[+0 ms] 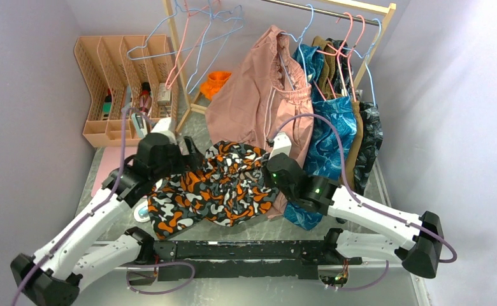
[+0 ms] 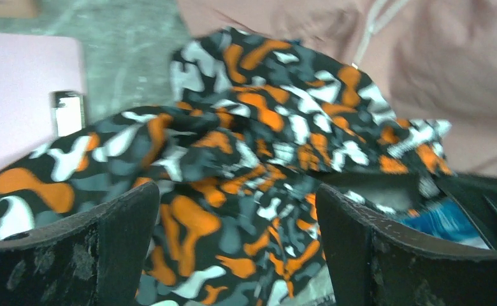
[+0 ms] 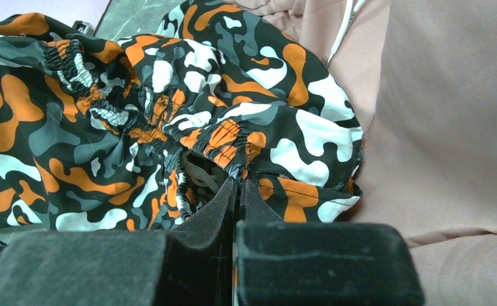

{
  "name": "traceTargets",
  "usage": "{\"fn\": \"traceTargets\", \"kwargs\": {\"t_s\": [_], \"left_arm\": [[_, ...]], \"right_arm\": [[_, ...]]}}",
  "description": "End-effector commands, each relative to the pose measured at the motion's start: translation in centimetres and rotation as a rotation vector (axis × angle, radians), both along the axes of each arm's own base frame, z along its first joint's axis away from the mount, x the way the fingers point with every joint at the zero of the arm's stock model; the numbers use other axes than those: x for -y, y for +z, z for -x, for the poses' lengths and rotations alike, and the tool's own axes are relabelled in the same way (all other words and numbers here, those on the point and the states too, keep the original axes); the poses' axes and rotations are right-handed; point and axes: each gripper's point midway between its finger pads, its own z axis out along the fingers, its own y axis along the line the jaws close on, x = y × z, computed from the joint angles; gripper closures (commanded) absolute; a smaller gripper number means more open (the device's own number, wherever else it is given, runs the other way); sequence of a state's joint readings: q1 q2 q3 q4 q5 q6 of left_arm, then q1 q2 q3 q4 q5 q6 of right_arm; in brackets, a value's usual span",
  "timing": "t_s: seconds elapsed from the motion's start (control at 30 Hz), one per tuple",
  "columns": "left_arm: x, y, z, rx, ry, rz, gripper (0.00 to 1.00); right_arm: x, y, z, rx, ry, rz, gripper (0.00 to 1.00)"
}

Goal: Place the shorts on the hanger
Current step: Adjust the shorts at the center of the board.

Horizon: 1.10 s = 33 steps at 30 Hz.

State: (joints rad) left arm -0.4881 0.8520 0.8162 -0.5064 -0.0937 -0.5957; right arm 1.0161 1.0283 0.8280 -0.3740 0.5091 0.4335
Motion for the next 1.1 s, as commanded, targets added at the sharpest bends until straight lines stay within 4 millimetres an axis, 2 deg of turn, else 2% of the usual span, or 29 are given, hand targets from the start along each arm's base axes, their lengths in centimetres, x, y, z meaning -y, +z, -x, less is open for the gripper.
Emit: {"fn": "traceTargets", "kwargs": {"t_s": [0.0,0.17,0.3,0.47,0.73,1.07], "left_arm": [[2.9,1.4,0.5,0.017,-0.032,-0.071,0.06],[5.2,0.9,-1.0,-0.004,-0.062,-0.108,0.18],[5.9,-1.3,-2.5,-0.049,-0.048,-0.174,0.21],[5.6,-4.4,-3.2,-0.116,-0.010,-0.252,0.19],[4.7,-7.5,-2.9,-0.175,0.008,-0.319,0.14],[2.9,-10.7,-1.7,-0.236,0.039,-0.397,0.21]], "right_arm": [[-0.5,0.4,-0.5,0.009,-0.009,-0.018,1.00],[-0.8,0.4,-0.6,0.005,-0.004,-0.023,1.00],[-0.7,0.7,-0.5,0.005,-0.006,-0.027,1.00],[-0.6,1.2,-0.1,0.011,0.010,-0.052,1.00],[-0.9,1.8,0.5,0.008,0.043,-0.096,1.00],[-0.4,3.0,1.0,0.032,0.048,-0.137,1.00]]}}
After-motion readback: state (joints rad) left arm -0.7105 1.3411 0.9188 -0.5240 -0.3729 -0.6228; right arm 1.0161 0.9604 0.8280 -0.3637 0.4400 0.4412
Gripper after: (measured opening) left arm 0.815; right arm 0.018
